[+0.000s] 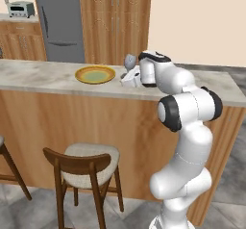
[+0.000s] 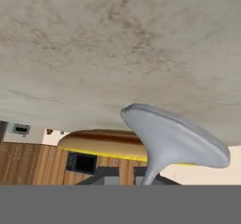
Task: Retrieve the wine glasses from the counter and place one next to each plate.
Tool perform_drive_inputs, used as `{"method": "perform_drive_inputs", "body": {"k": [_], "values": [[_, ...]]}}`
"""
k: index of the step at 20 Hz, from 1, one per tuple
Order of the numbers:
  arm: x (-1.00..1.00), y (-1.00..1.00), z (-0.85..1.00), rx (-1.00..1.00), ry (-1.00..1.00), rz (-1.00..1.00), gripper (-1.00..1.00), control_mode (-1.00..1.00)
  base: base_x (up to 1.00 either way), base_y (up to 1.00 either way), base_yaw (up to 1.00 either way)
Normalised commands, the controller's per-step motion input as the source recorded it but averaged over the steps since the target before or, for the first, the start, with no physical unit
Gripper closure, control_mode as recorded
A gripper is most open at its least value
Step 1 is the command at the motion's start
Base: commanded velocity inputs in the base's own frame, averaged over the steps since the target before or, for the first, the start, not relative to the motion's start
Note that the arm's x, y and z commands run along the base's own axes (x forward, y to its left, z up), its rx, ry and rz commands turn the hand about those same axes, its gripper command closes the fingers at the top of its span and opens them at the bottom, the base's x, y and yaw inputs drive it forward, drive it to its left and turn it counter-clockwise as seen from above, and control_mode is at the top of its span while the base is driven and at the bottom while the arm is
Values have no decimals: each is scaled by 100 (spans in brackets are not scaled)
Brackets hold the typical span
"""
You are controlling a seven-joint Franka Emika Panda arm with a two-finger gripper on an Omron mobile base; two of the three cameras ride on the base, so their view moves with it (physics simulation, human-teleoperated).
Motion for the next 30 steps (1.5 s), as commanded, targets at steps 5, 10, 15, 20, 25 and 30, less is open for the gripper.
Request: {"method": "perform_drive_inputs", "body": {"k": [5,10,15,20,25,30], "values": [[23,2,-21,-1,-5,4,100,-100,0,0,0],[-2,-3,-37,-9,-27,17,100,-100,0,0,0],[0,-1,-5,-1,-5,6,100,-100,0,0,0],[1,0,-12,0,-1,0,100,-100,0,0,0],[0,0,-52,-1,1,1,100,-100,0,0,0],[0,0,-22,0,3,1,-100,-100,0,0,0]]}}
